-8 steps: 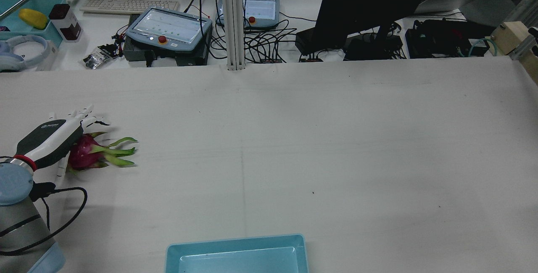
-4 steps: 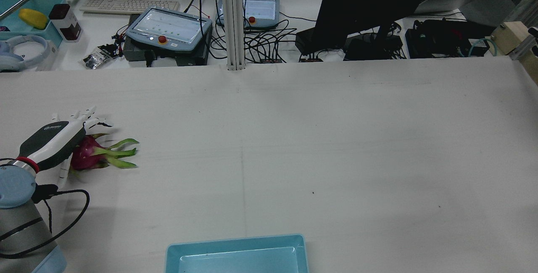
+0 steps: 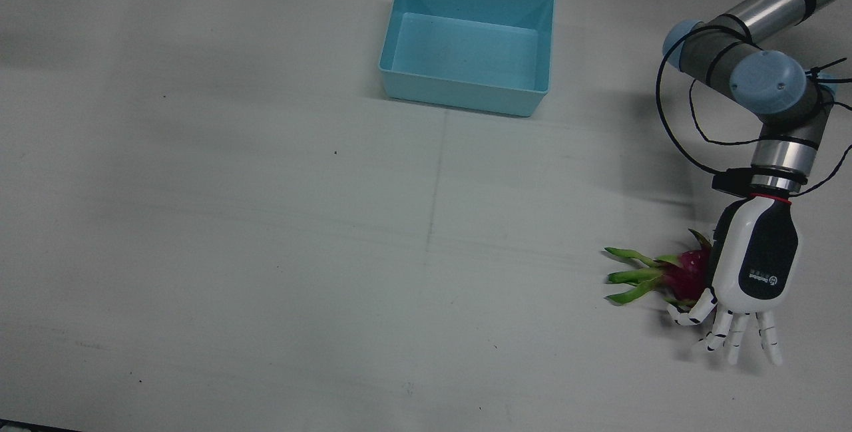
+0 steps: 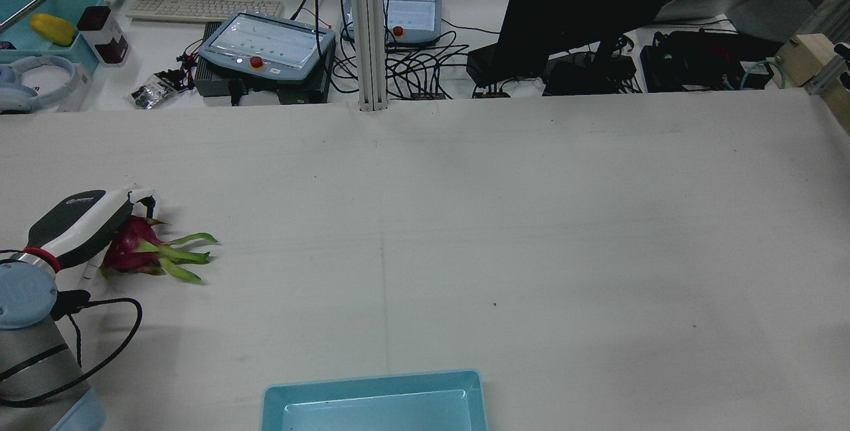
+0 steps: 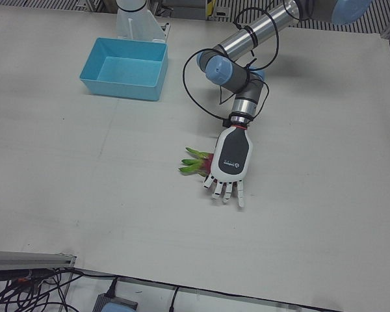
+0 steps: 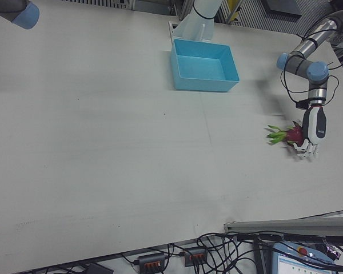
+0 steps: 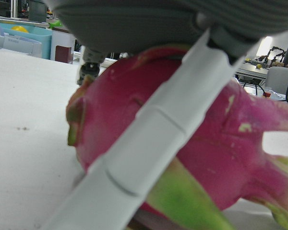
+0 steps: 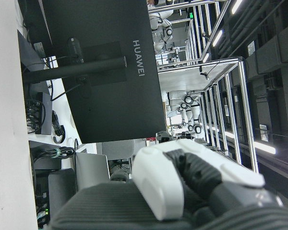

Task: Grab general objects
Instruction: 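Close the left hand's fingers around the dragon fruit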

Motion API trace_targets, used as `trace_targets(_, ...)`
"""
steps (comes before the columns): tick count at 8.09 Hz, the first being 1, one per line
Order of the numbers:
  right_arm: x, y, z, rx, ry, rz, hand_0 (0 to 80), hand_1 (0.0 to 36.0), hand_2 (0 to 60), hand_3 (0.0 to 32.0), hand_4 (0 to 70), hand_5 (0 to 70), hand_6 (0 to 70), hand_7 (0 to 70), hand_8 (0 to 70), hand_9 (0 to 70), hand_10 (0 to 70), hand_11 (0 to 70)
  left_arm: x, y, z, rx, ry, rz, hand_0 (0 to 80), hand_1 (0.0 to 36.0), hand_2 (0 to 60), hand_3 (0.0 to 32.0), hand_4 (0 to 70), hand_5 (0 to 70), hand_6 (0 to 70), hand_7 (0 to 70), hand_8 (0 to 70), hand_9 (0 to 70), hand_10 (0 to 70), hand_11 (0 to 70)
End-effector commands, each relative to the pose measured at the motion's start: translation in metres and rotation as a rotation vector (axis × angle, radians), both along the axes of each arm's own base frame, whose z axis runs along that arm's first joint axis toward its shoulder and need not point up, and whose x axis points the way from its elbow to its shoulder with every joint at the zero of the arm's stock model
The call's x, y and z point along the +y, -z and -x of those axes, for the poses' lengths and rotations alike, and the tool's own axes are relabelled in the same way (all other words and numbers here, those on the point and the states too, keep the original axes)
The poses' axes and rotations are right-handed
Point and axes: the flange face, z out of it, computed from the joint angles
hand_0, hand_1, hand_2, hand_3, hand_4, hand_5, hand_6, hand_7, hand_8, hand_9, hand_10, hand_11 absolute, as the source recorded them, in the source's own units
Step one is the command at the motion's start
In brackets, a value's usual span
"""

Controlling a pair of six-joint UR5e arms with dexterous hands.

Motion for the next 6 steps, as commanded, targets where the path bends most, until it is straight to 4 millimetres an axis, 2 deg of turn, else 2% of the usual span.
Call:
trace_targets(1,0.0,0.0,0.0,0.0,-0.001,0.0,0.0,0.0,0.0,0.0,0.0,0.0,0.0,0.0,0.0,0.0,0.0,0.0,0.0,-0.001,0.0,-0.006,0.005,0.003,80.0,27.5,17.4,0.0,30.6,70.0,34.7,62.9,36.5,40.8,39.8,57.8)
trace_targets(3,0.0,0.0,0.0,0.0,0.0,0.0,0.0,0.0,0.0,0.0,0.0,0.0,0.0,0.0,0.0,0.0,0.0,0.0,0.0,0.003,0.0,-0.008,0.005,0.005,80.0,26.9,20.2,0.0,35.9,70.0,41.1,67.9,40.6,46.3,44.5,64.3)
trace_targets(4,0.0,0.0,0.0,0.0,-0.001,0.0,0.0,0.0,0.0,0.0,0.0,0.0,0.0,0.0,0.0,0.0,0.0,0.0,-0.001,0.005,0.0,-0.008,0.011,0.003,74.7,23.0,17.0,0.0,38.1,70.0,45.1,70.0,45.6,49.0,47.0,67.5)
trace_targets(5,0.0,0.0,0.0,0.0,-0.001,0.0,0.0,0.0,0.0,0.0,0.0,0.0,0.0,0.0,0.0,0.0,0.0,0.0,-0.001,0.007,0.0,-0.004,0.012,0.002,72.4,20.2,17.4,0.0,43.1,70.0,58.2,70.0,56.8,62.3,65.2,70.0)
trace_targets(6,0.0,0.0,0.0,0.0,0.0,0.0,0.0,0.0,0.0,0.0,0.0,0.0,0.0,0.0,0.0,0.0,0.0,0.0,-0.001,0.009,0.0,0.001,0.007,0.0,77.9,21.2,21.1,0.0,47.2,70.0,66.5,70.0,63.7,70.0,70.0,70.0)
